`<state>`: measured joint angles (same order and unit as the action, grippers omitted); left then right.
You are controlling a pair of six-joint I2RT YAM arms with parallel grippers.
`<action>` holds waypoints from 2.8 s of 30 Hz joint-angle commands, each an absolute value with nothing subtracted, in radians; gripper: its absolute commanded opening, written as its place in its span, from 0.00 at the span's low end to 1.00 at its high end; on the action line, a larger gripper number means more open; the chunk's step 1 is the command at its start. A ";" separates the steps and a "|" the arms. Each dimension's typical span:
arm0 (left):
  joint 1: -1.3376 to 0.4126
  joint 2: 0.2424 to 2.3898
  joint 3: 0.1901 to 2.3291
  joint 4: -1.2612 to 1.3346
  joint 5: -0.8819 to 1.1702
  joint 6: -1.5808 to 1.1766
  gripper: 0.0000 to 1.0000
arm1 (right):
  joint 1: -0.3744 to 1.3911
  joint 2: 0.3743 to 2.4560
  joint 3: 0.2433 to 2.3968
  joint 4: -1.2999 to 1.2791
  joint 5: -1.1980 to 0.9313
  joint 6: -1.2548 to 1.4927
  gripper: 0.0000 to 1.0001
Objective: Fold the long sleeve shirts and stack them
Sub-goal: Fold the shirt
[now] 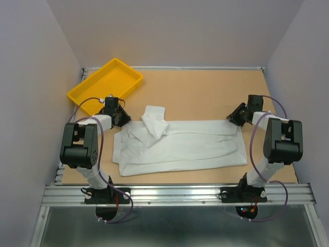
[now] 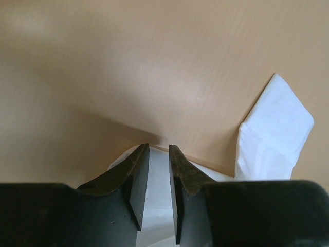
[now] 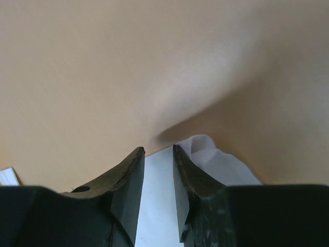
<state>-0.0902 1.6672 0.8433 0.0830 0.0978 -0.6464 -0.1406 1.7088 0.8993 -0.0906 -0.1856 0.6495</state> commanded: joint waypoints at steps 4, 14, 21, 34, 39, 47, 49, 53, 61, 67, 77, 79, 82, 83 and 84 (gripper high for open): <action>-0.029 1.601 0.808 0.080 0.083 -0.655 0.35 | -0.219 1.683 0.853 -0.041 -0.086 0.666 0.34; -0.092 1.462 0.919 0.054 0.178 -0.487 0.80 | -0.192 1.478 0.876 -0.067 -0.166 0.589 0.43; -0.228 1.591 1.075 0.002 0.169 -0.417 0.97 | -0.155 1.359 0.900 -0.184 -0.239 0.502 0.79; -0.294 1.922 1.279 -0.106 0.015 -0.410 0.70 | -0.098 1.209 0.839 -0.294 -0.344 0.454 0.85; -0.328 1.966 1.308 -0.136 -0.021 -0.402 0.62 | -0.095 1.177 0.813 -0.305 -0.342 0.456 0.85; -0.402 2.019 1.319 -0.163 -0.057 -0.417 0.54 | -0.094 1.173 0.804 -0.305 -0.345 0.454 0.85; -0.417 2.034 1.333 -0.179 -0.087 -0.414 0.47 | -0.092 1.175 0.802 -0.305 -0.347 0.454 0.85; -0.449 2.040 1.385 -0.219 -0.158 -0.388 0.14 | -0.089 1.172 0.804 -0.305 -0.350 0.454 0.85; -0.569 1.809 1.402 -0.235 -0.316 -0.308 0.00 | -0.087 1.147 0.828 -0.305 -0.354 0.451 0.85; -0.816 1.588 1.261 -0.160 -0.313 -0.215 0.03 | -0.087 1.132 0.845 -0.307 -0.383 0.440 0.85; -1.175 1.450 1.005 0.017 -0.153 -0.216 0.69 | -0.087 1.071 0.815 -0.307 -0.436 0.451 0.85; -1.198 1.433 0.985 0.044 -0.161 -0.253 0.85 | -0.087 1.051 0.799 -0.307 -0.451 0.449 0.85; -1.235 1.350 0.968 0.039 -0.254 -0.370 0.99 | -0.052 1.040 0.740 -0.308 -0.512 0.489 0.85; -1.235 1.350 0.968 0.038 -0.287 -0.371 0.99 | -0.052 1.042 0.739 -0.308 -0.526 0.489 0.85; -1.233 1.335 0.976 0.023 -0.314 -0.440 0.99 | -0.045 1.042 0.733 -0.310 -0.535 0.497 0.84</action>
<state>-1.2316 1.4475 0.9638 -0.0296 -0.1932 -0.2871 -0.0814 1.0515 0.7879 -0.3077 -0.4595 0.4686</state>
